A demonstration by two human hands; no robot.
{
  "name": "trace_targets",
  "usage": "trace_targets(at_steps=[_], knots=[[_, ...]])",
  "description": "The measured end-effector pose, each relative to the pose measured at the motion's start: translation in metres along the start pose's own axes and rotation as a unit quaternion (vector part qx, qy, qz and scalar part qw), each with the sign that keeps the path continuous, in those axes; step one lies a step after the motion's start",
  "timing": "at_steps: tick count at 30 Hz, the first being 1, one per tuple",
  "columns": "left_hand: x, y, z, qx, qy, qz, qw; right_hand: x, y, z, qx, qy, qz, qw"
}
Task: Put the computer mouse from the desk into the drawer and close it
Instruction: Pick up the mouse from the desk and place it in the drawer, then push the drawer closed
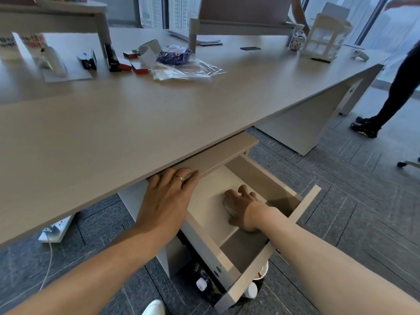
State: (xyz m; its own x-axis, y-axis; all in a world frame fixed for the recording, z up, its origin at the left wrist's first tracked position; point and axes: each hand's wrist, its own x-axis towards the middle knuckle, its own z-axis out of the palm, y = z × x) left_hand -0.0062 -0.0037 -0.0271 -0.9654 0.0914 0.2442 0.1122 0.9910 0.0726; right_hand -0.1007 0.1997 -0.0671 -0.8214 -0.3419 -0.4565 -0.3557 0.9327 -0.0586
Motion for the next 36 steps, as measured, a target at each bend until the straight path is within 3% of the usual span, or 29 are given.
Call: trace_targets(at_steps=[8,11,15,18,20,22,26,29,34,36], knots=[[0.001,-0.001,0.004,0.002,0.015,0.005,1.0,0.004,0.013,0.001,-0.008,-0.022,0.025,0.999],[0.001,-0.001,0.005,0.01,0.023,0.007,1.0,0.0,0.013,-0.006,0.014,0.008,0.026,1.0],[0.0,0.001,0.003,0.004,0.023,0.003,1.0,-0.032,0.018,-0.03,0.043,0.187,0.038,0.981],[-0.001,0.003,0.001,-0.003,0.015,0.001,1.0,-0.063,0.034,-0.034,0.092,0.354,0.064,0.929],[-0.002,0.004,-0.001,0.0,0.014,0.001,1.0,-0.08,0.046,-0.024,0.179,0.4,0.105,0.893],[-0.003,0.007,-0.004,0.007,0.006,0.002,1.0,-0.094,0.048,-0.009,0.297,0.386,0.156,0.859],[-0.005,0.011,-0.012,0.031,-0.023,-0.007,0.999,-0.105,0.032,0.01,0.528,0.275,0.207,0.777],[-0.006,0.014,-0.016,0.033,-0.034,-0.019,0.999,-0.113,0.02,0.02,0.574,0.242,0.232,0.747],[-0.01,0.019,-0.017,0.028,-0.014,-0.035,0.999,-0.12,0.014,0.02,0.686,0.182,0.218,0.67],[-0.011,0.02,-0.017,0.02,-0.011,-0.049,0.999,-0.12,0.014,0.017,0.703,0.16,0.22,0.657]])
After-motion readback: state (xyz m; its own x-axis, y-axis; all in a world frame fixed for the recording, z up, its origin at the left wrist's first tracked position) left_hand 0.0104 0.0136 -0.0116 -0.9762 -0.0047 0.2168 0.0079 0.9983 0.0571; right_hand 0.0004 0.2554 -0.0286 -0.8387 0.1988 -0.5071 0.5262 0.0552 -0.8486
